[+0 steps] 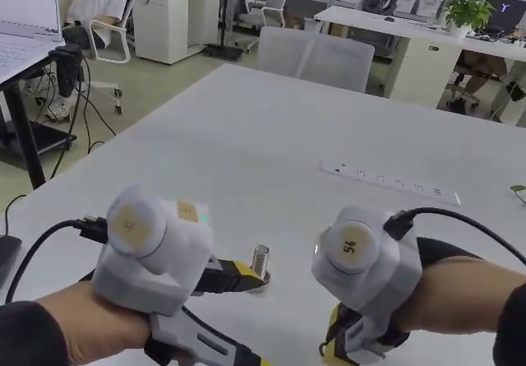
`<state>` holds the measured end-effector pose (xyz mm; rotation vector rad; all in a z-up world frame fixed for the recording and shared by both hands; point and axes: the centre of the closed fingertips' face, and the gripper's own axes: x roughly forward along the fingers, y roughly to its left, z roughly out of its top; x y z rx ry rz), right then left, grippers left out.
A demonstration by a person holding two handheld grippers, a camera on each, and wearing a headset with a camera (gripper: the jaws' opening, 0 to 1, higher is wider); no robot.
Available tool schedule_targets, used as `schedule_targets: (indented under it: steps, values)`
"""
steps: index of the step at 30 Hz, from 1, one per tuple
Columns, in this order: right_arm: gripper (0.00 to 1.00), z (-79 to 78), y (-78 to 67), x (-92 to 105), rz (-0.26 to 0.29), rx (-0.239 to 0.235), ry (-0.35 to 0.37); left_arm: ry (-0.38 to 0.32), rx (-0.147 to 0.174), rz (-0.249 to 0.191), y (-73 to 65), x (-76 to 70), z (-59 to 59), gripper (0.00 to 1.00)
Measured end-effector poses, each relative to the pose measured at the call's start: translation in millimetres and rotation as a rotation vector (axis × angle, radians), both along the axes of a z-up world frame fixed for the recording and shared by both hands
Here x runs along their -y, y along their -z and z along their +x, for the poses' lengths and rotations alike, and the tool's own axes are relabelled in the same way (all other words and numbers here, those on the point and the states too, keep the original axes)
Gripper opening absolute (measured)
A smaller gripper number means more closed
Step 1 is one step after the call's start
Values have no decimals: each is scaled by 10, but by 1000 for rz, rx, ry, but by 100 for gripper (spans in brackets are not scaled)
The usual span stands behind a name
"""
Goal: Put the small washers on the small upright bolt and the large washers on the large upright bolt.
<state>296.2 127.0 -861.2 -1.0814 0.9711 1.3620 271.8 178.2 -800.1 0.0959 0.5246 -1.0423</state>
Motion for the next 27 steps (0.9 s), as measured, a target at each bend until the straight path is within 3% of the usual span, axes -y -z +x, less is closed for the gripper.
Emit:
schedule_targets:
  steps: [18,27]
  values:
    - [13,-49,-172,496,5,6,103,10,7,-1,-23,8,-7,79]
    - [13,29,-252,817,-13,20,167,14,10,0,-32,25,-11,79]
